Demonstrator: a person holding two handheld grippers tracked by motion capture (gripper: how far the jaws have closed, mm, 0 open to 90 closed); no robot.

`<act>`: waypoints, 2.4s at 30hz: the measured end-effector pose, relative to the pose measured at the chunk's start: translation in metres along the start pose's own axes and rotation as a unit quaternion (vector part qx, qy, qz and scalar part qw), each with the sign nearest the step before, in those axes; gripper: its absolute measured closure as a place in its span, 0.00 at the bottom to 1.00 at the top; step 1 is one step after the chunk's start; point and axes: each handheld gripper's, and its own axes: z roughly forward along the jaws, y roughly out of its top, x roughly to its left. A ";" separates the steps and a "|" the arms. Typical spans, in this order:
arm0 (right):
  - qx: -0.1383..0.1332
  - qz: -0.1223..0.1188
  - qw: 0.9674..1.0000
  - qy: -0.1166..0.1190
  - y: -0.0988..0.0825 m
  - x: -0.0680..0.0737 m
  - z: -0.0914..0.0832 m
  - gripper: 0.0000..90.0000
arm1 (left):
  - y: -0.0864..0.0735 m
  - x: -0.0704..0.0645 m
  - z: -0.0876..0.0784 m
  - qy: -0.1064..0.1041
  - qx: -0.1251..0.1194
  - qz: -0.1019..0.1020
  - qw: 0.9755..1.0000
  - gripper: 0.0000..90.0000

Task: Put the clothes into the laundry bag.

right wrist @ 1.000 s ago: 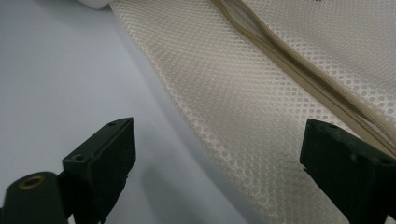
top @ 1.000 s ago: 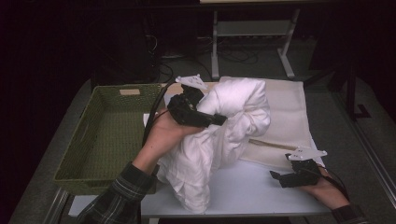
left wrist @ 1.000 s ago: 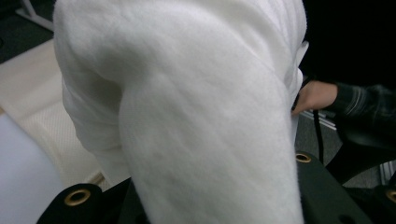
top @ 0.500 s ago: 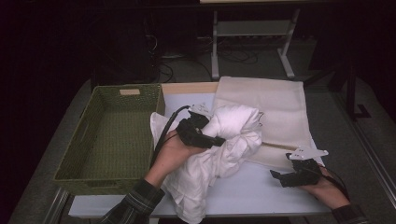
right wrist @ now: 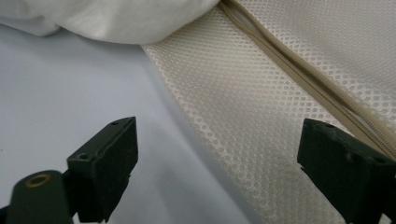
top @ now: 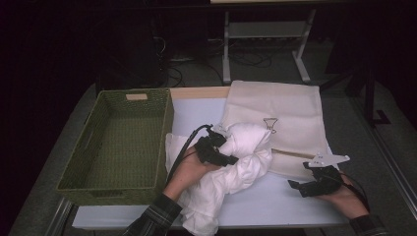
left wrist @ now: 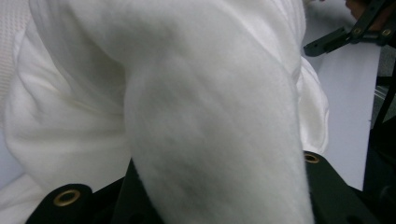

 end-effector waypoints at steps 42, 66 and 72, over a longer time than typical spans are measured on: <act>-0.056 0.013 0.998 0.026 0.090 -0.059 0.043 0.32 | -0.017 0.003 0.019 -0.013 0.019 0.011 1.000 0.63; 0.019 -0.014 0.999 0.025 0.072 -0.067 0.085 0.41 | -0.019 0.004 0.021 -0.015 0.021 0.012 1.000 0.63; 0.013 -0.008 1.000 0.009 0.075 -0.070 0.086 0.72 | -0.019 0.003 0.022 -0.012 0.023 0.014 1.000 0.63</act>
